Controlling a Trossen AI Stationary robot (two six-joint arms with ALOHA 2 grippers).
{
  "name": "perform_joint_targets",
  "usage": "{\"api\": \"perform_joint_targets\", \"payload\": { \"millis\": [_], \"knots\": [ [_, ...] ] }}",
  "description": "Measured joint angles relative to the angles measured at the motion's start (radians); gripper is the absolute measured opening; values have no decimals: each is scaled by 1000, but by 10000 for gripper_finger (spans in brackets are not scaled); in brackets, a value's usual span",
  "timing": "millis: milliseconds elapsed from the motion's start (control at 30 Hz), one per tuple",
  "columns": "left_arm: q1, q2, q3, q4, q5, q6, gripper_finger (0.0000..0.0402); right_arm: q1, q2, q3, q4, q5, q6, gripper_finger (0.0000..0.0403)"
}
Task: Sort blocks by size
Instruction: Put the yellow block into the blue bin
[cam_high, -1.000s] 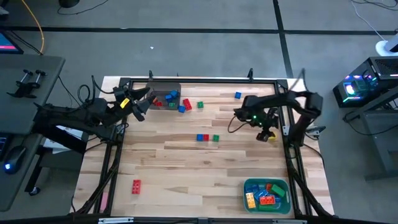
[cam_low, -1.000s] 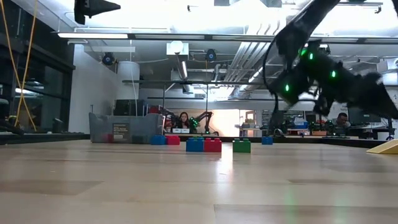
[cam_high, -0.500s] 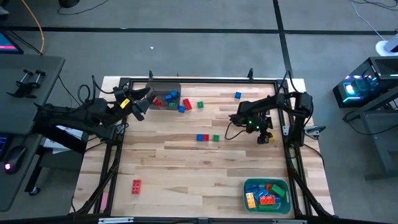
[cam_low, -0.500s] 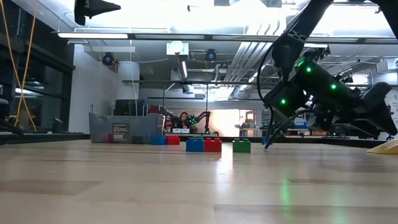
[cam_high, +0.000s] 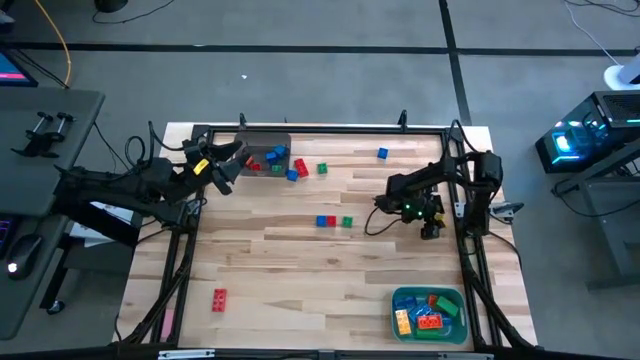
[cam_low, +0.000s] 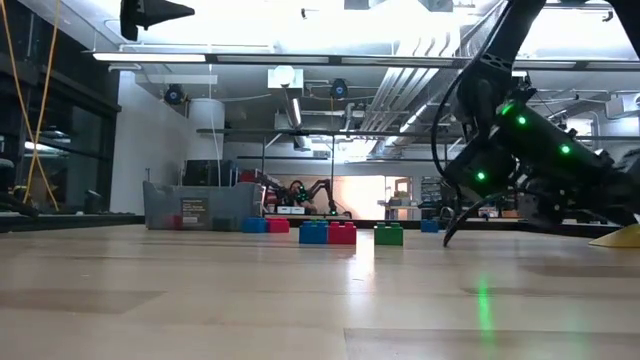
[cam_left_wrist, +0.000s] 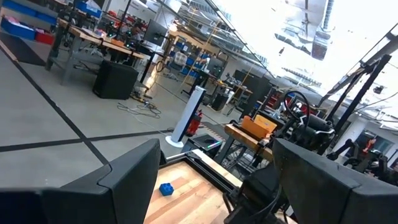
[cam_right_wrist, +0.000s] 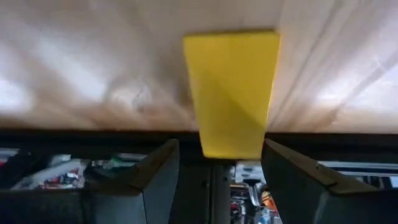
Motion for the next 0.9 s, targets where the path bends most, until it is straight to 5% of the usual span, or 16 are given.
{"api": "perform_joint_targets", "payload": {
  "millis": [467,733,900],
  "knots": [
    [0,0,0,0,0,-25,295,0,7,-10,82,22,39,215],
    [0,0,0,-3,0,-26,295,1,63,-18,71,16,77,128],
    [0,0,0,-3,-1,15,295,7,30,37,-26,-26,167,128]
  ]
}}
